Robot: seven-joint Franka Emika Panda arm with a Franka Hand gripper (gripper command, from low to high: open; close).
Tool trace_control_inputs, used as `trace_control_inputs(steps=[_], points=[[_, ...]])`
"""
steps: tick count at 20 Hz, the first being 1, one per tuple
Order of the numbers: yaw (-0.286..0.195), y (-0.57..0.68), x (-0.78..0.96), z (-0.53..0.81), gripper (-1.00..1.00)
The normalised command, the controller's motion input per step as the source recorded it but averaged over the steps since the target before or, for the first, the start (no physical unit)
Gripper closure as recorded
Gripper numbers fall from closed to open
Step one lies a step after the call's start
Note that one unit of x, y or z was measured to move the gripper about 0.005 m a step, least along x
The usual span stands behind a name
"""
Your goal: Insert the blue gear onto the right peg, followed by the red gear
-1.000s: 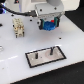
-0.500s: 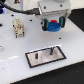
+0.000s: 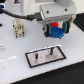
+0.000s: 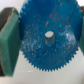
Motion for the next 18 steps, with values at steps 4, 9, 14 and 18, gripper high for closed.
trace_control_inputs(steps=[4, 9, 14, 18], points=[[0.0, -0.2, 0.69, 0.06, 1.0], [0.0, -0.15, 0.52, 0.01, 1.0], [0.0, -0.14, 0.38, -0.06, 1.0], [0.0, -0.14, 0.21, -0.08, 1.0]])
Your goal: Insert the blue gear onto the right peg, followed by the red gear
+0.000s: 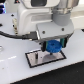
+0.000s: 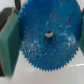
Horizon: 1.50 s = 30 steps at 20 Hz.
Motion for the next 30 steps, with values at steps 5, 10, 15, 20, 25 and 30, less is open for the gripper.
trace_control_inputs(steps=[5, 10, 15, 20, 25, 30], points=[[0.0, -0.06, 0.21, 0.02, 1.0], [0.0, -0.05, 0.11, 0.31, 1.0], [0.0, -0.08, 0.22, 0.15, 1.0], [0.0, -0.08, 0.29, -0.1, 1.0], [0.0, -0.05, 0.21, -0.09, 1.0], [0.0, -0.02, 0.21, 0.13, 1.0]])
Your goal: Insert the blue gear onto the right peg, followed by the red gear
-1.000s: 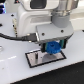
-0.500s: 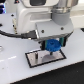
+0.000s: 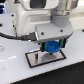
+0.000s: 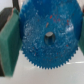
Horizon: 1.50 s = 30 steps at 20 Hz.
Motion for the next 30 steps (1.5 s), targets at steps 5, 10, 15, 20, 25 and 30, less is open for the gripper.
trace_control_inputs(steps=[5, 10, 15, 20, 25, 30], points=[[0.0, -0.03, 0.37, 0.24, 1.0], [0.0, -0.07, 0.1, 0.16, 1.0], [0.0, -0.1, 0.17, 0.12, 1.0], [0.0, -0.08, 0.22, -0.02, 1.0], [0.0, -0.01, 0.17, 0.05, 1.0], [0.0, -0.23, 0.14, -0.06, 1.0]])
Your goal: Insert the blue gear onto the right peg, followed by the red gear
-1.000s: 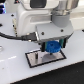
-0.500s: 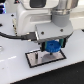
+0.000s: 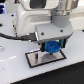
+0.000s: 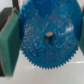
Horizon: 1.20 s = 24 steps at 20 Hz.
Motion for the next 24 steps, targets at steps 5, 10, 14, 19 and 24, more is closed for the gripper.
trace_control_inputs(steps=[5, 10, 14, 19, 24], points=[[0.0, -0.33, 0.09, 0.05, 1.0], [0.0, -0.04, 0.18, 0.18, 1.0], [0.0, 0.01, 0.26, 0.2, 1.0], [0.0, -0.01, 0.27, 0.06, 1.0], [0.0, -0.01, 0.09, 0.18, 1.0]])
